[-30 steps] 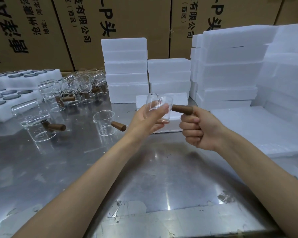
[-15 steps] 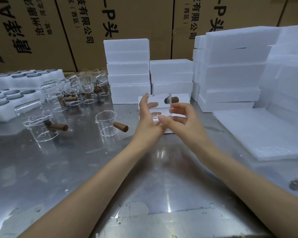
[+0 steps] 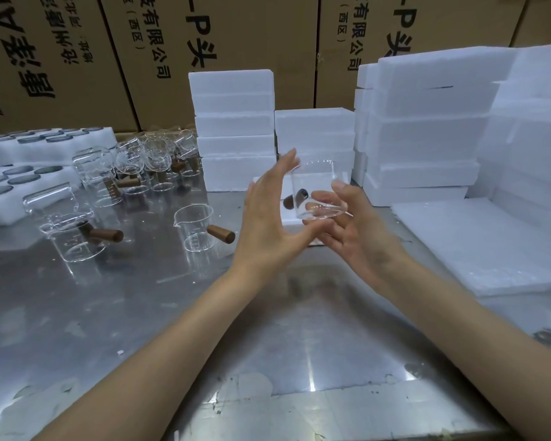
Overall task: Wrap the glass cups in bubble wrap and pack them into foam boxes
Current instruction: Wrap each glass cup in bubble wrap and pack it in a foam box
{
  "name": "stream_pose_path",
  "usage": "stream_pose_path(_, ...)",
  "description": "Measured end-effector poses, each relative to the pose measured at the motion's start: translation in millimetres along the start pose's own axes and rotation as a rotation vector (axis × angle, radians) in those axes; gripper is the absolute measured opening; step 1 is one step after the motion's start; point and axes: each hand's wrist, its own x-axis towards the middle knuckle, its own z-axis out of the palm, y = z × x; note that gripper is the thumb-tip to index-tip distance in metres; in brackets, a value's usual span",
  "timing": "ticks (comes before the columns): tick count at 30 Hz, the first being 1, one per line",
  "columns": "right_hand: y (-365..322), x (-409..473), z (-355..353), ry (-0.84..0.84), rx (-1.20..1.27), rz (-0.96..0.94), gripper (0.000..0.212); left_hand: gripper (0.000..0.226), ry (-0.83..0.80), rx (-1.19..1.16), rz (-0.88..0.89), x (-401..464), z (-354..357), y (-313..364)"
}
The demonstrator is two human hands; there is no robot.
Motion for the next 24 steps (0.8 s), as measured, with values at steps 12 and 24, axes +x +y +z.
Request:
stream_pose_path(12, 14.2, -4.8, 14.0, 0.168, -0.525, -0.229, 0.066, 0.059, 0.137, 0.438, 0.235, 4.6, -4.4, -5.4)
stream_pose_path(24, 8.0, 3.5, 3.4, 0.098, -0.088, -0.027, 0.039, 0.109, 0.202, 0.175, 0.057, 3.0, -2.6, -2.9)
